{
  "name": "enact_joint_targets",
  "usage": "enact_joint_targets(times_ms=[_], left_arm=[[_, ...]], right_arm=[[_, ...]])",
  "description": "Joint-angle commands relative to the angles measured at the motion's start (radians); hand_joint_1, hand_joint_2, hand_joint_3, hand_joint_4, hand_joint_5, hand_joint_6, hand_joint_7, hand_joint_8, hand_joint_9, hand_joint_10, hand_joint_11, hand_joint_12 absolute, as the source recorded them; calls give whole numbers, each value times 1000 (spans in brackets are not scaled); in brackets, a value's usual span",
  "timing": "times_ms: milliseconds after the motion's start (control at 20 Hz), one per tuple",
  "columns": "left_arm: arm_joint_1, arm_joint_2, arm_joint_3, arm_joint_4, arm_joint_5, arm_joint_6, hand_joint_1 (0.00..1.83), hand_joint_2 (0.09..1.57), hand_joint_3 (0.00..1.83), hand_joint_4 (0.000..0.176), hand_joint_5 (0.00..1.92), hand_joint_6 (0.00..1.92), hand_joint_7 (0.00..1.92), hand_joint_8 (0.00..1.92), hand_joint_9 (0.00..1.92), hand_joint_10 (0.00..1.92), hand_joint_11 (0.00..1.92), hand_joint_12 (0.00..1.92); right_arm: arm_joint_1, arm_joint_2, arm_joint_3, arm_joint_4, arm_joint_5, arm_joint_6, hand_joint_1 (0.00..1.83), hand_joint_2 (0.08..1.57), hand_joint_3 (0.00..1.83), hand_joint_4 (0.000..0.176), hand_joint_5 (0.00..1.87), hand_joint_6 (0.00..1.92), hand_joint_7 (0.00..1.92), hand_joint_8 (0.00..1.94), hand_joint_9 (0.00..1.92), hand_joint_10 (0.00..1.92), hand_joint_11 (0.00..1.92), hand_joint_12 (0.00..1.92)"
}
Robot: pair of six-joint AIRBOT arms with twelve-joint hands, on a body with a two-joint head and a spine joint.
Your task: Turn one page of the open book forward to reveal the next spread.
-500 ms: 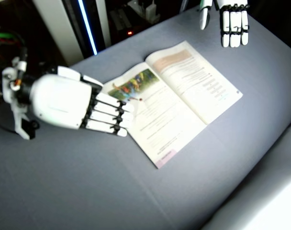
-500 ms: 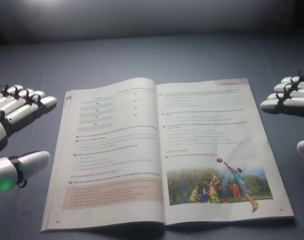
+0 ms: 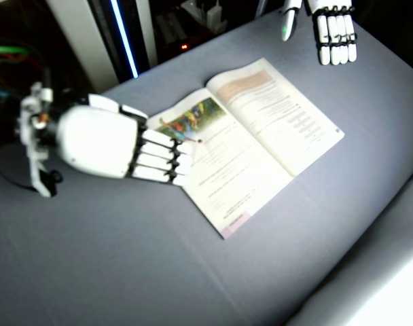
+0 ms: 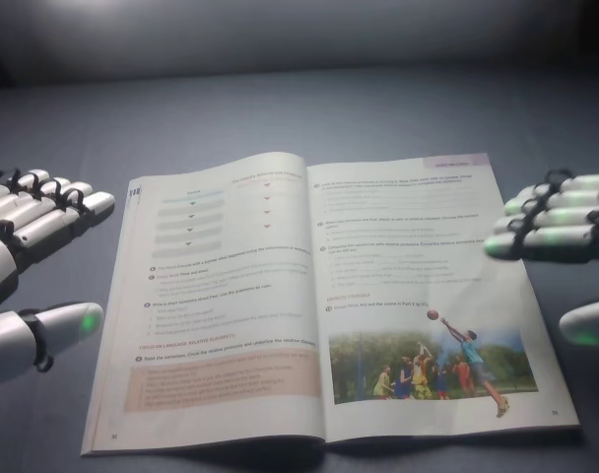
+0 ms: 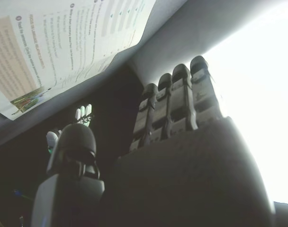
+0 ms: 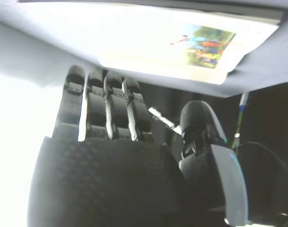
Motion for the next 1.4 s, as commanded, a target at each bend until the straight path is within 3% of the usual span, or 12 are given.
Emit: enact_joint_targets(times_ms=[0, 300, 650, 1350], left_arm=[[-10, 1, 8, -10, -116, -3, 0, 1393, 12, 0, 28, 3, 26, 3, 13, 3, 0, 0], [-11, 1, 10, -8, -117, -5, 0, 1416, 12, 0, 61, 12, 56, 11, 35, 9, 21, 10], [-13, -2, 10, -7, -119, -11, 0, 1422, 6, 0, 40, 0, 17, 0, 8, 1, 0, 0], [-19, 0, 15, -11, -157, -17, 0, 1374, 0, 0, 46, 1, 20, 0, 0, 0, 0, 0]], right_arm=[[19, 1, 7, 3, 42, 20, 0, 1329, 0, 0, 99, 3, 78, 5, 18, 2, 0, 18], [60, -44, 37, -238, -26, 171, 0, 1307, 0, 0, 143, 8, 138, 7, 96, 7, 83, 39], [62, -84, 50, -266, -43, 171, 0, 1283, 0, 0, 152, 2, 129, 0, 104, 6, 78, 32], [223, -283, 128, -257, 19, 158, 0, 1299, 0, 0, 117, 0, 118, 0, 79, 0, 46, 13]])
